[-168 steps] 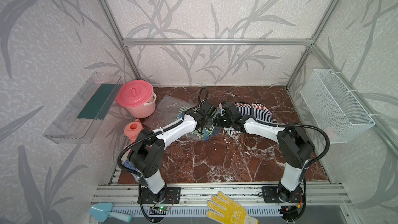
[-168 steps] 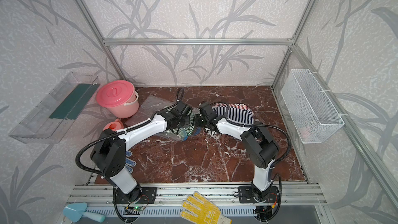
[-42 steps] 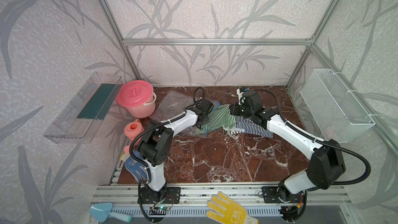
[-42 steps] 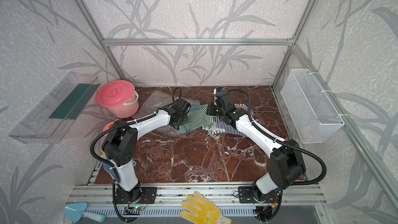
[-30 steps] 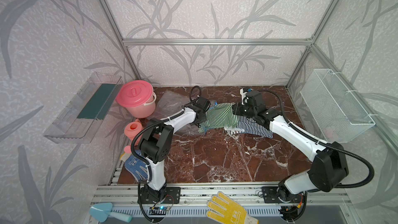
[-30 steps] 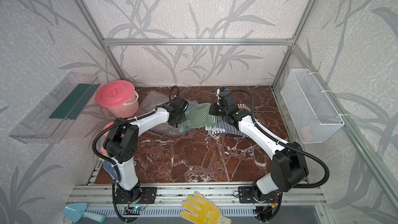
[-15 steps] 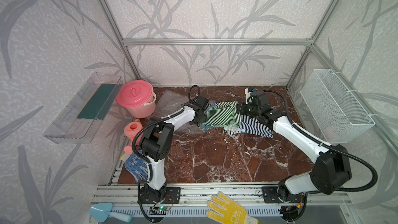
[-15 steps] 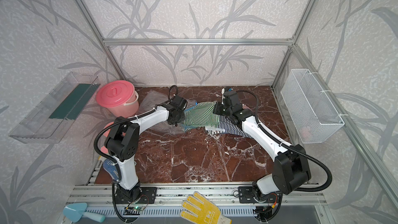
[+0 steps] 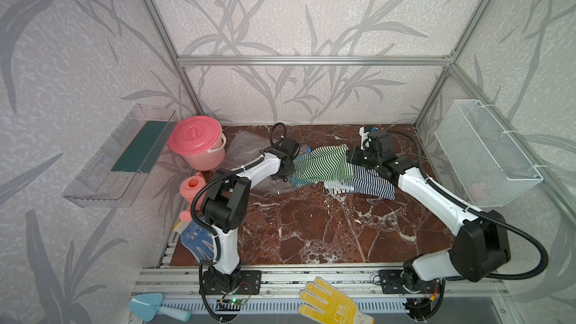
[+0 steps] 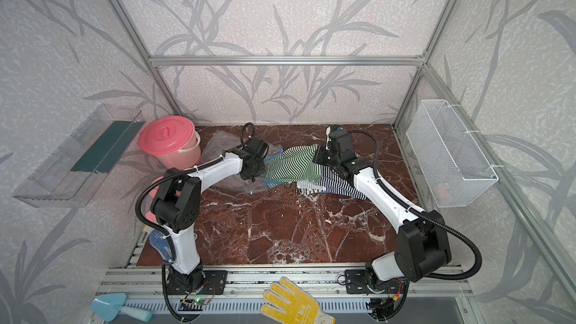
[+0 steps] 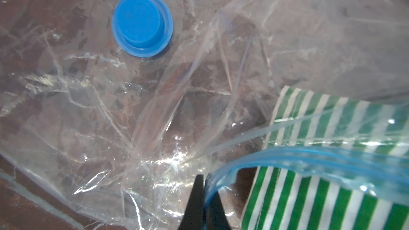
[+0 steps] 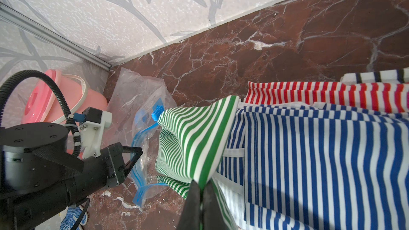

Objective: Take the tank top out of the vacuum bag
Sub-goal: Take out the tank top from the vacuum bag.

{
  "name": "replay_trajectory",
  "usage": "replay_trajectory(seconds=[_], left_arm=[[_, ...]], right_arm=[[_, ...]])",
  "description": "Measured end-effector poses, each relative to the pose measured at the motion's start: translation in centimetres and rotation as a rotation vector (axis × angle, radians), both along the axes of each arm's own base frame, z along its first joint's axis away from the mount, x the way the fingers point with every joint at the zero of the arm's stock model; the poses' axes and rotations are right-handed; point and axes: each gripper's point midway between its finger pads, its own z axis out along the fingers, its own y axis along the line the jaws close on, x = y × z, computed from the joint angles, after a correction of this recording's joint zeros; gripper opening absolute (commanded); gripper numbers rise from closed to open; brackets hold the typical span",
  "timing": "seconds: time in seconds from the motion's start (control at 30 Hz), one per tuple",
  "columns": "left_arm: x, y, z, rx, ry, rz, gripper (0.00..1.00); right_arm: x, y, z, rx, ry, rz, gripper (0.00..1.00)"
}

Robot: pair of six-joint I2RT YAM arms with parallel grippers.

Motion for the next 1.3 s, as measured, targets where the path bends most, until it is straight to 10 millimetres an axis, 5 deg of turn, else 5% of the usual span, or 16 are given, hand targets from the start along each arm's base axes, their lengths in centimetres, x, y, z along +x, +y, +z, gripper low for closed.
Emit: replay_trajectory(seconds=[0.23, 0.57, 0.9, 1.07, 1.17, 1.3], left_arm=[[0.1, 0.2, 0.0, 0.000, 0.000, 0.005, 0.00], [0.3, 0.9, -0.5, 0.004, 0.009, 0.022, 0.00], [0.4, 1.1, -0.4, 0.003, 0.010, 0.026, 0.00], [0.8, 0.8, 0.2, -0.005, -0.004, 0.014, 0.62], [1.0, 0.9, 0.4, -0.005, -0.008, 0.008, 0.71], [1.1, 0.9, 0.9, -0.008, -0.017, 0.004, 0.72]], right_arm=[[-0.1, -0.6, 0.0, 0.000, 0.003, -0.012, 0.00], [-0.5, -2.0, 2.6, 0.019, -0.057, -0.036, 0.00], [-0.5, -2.7, 2.2, 0.015, -0.046, -0.050, 0.00], [-0.5, -2.8, 2.2, 0.015, -0.044, -0.054, 0.00], [-0.4, -3.0, 2.1, 0.014, -0.041, -0.056, 0.00], [-0.4, -3.1, 2.1, 0.013, -0.039, -0.059, 0.00]])
